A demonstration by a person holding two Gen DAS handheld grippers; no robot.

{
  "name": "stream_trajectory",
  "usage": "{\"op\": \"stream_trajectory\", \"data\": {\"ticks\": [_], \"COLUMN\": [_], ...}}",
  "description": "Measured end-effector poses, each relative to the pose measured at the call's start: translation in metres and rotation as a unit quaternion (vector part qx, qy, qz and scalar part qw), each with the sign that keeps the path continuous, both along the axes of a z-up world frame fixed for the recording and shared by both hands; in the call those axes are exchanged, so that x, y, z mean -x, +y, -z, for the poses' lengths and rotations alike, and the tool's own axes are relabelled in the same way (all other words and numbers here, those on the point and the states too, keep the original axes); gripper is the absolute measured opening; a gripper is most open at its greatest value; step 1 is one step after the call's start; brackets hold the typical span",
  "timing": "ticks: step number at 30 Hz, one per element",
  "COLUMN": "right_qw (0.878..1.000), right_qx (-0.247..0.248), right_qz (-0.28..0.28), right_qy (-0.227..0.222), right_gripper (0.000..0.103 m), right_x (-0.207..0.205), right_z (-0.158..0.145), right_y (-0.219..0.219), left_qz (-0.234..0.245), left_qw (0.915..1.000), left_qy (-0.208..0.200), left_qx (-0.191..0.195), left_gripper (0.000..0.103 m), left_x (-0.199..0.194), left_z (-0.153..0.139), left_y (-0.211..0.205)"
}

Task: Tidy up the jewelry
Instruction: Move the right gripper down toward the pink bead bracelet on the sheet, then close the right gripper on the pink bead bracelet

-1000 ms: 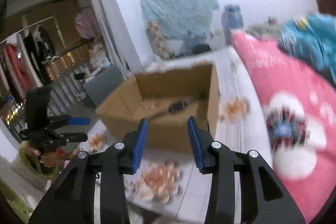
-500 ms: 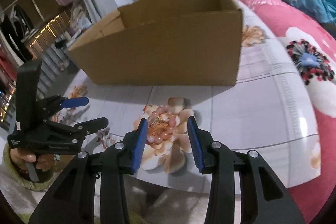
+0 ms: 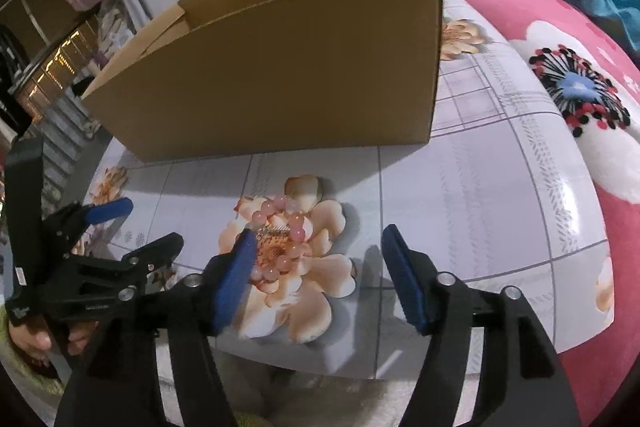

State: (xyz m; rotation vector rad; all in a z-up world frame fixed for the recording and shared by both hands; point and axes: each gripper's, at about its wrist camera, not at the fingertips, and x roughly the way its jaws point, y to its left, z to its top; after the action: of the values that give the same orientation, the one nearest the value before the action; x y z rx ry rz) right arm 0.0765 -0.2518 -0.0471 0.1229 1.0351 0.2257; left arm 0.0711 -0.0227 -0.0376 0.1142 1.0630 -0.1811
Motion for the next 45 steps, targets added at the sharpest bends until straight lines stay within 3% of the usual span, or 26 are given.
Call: {"op": "stream_trajectory", "data": {"ticks": [37, 45], "right_qw": [1.0, 0.999], "right_qx": [0.001, 0.029], "right_qz": [0.005, -0.01], "right_qy": [0.017, -0.01], "right_gripper": [0.069, 0.068], "right_x": [-0.003, 0.0], "right_z": [0.009, 0.002], "right_y": [0.004, 0.015], "left_qz": [-0.018, -0.01], "left_qw": [0.9998, 0.9999], "left_qy": [-0.002, -0.009], "left_qx": [-0.002, -0.001], "left_gripper": [0.096, 0.096], "left_x": [0.001, 0.003], "left_z": [0.0, 0.001], "left_y": [0.001, 0.002]}}
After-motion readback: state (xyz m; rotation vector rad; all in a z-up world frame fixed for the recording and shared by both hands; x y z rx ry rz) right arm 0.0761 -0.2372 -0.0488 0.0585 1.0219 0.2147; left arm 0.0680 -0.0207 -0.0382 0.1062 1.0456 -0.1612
